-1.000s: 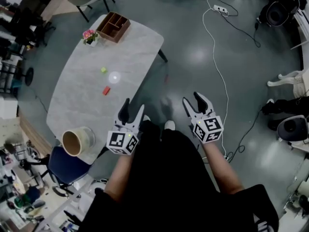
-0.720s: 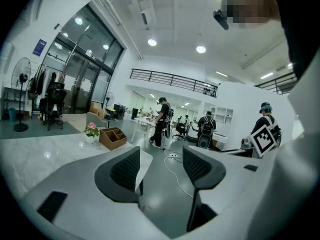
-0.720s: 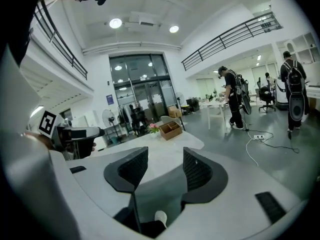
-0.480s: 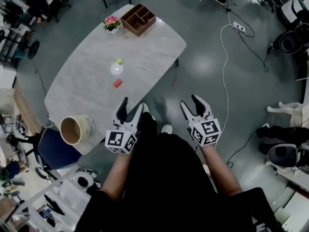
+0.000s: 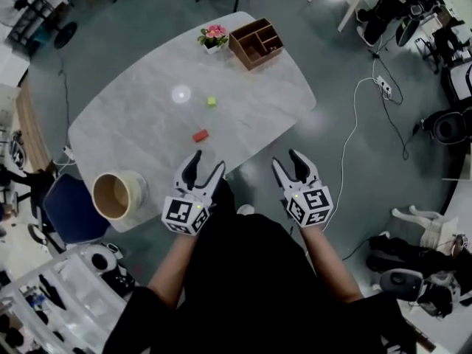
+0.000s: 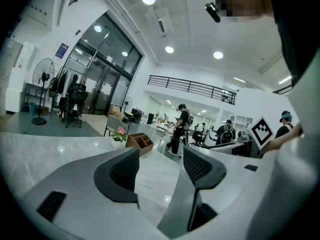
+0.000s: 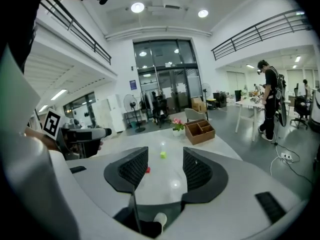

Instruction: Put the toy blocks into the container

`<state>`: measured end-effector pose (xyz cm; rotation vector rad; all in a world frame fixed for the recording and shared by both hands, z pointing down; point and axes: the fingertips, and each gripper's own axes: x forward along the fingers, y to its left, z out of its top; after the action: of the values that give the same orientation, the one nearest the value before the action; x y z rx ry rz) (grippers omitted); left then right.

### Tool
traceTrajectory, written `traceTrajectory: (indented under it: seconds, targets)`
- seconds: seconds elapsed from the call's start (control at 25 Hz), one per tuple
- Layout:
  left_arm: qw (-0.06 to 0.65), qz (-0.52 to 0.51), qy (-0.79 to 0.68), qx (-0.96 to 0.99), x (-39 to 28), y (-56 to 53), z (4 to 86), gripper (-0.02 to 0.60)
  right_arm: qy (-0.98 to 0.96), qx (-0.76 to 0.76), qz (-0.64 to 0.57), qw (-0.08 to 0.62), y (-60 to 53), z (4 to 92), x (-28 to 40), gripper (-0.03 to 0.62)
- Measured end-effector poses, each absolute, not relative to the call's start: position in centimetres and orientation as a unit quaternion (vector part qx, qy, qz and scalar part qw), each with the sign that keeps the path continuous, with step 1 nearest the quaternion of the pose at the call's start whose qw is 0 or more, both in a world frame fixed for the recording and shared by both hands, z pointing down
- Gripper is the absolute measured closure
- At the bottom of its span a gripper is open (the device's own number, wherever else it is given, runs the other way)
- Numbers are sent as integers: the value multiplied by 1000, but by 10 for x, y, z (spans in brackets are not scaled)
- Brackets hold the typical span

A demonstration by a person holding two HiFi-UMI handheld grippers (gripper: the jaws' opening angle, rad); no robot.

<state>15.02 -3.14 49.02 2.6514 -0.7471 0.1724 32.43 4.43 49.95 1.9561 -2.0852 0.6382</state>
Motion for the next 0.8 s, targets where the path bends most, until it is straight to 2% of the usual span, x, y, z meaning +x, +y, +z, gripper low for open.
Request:
traceTrajectory:
  seconds: [0.44,0.8]
  targets:
    - [223,39,-305,925,119,-121,514,330,-760,587,226,164,-84,521,269,407]
    - [245,40,-311,917,107,-153,531,330,-776,547,245,198,-142,545,240,405]
